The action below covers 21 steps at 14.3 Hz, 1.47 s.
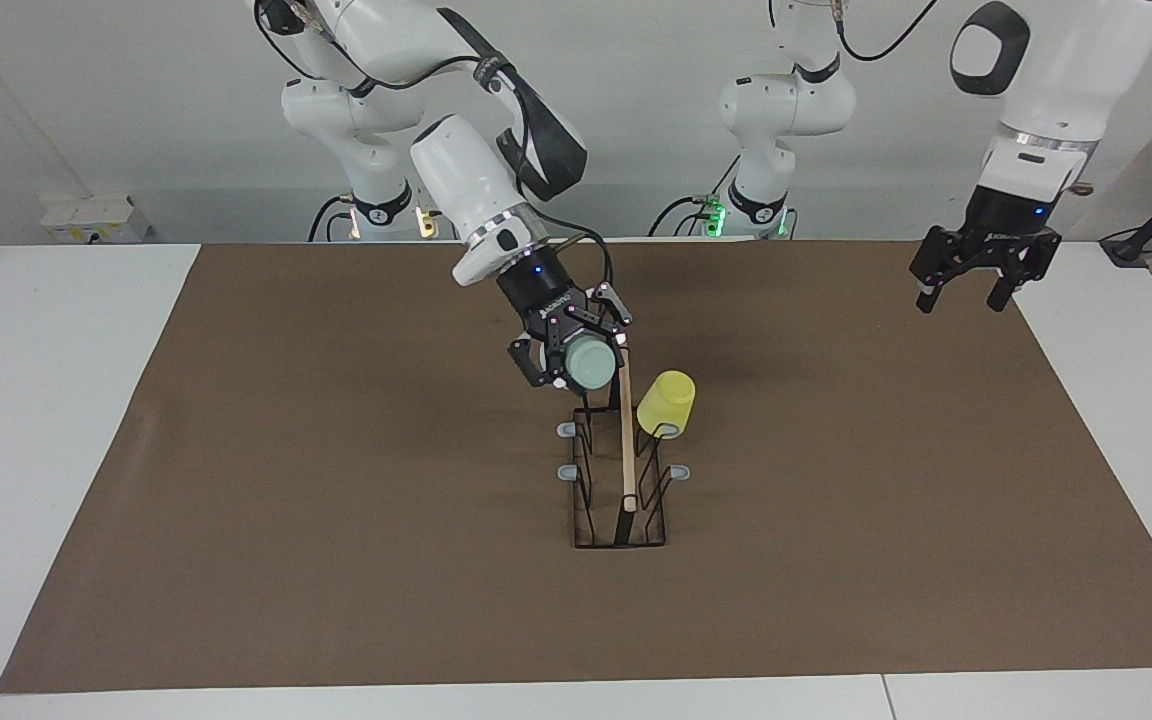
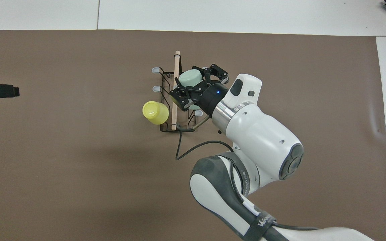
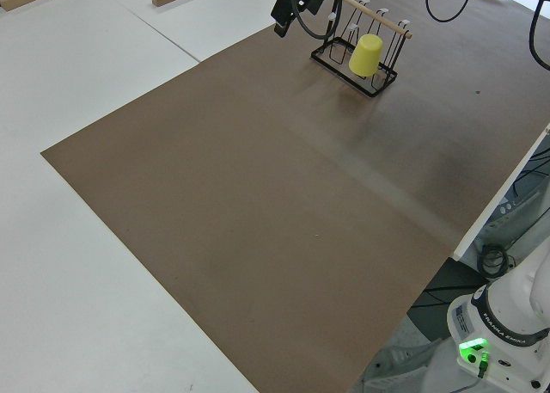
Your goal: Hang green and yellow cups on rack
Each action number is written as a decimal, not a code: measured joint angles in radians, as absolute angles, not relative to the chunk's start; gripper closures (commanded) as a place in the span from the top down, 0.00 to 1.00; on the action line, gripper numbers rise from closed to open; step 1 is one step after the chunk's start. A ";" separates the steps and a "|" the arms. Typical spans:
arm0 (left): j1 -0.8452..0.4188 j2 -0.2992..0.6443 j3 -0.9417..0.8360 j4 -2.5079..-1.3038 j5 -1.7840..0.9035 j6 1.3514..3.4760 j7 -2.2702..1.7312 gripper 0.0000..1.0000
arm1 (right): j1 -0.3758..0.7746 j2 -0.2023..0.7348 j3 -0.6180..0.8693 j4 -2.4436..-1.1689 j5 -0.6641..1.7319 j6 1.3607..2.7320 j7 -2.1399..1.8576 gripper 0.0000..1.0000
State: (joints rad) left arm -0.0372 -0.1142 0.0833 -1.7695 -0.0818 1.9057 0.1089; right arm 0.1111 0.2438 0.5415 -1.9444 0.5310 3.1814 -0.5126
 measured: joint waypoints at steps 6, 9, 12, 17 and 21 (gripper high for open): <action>0.006 -0.059 0.078 -1.630 -0.082 1.681 0.177 1.00 | 0.024 0.228 0.545 -1.885 0.560 2.856 -0.541 0.00; 0.005 -0.058 0.060 -1.629 -0.054 1.644 0.178 1.00 | -0.071 0.227 0.544 -1.803 0.560 2.619 -0.617 0.00; -0.002 -0.055 0.049 -1.629 -0.046 1.616 0.178 1.00 | -0.130 0.227 0.543 -1.760 0.560 2.471 -0.670 0.00; -0.019 -0.056 0.048 -1.630 -0.044 1.589 0.146 1.00 | -0.263 0.228 0.542 -1.695 0.589 2.227 -0.865 0.00; -0.035 -0.056 0.047 -1.632 -0.044 1.576 0.121 1.00 | -0.342 0.228 0.510 -1.688 0.786 2.110 -1.123 0.00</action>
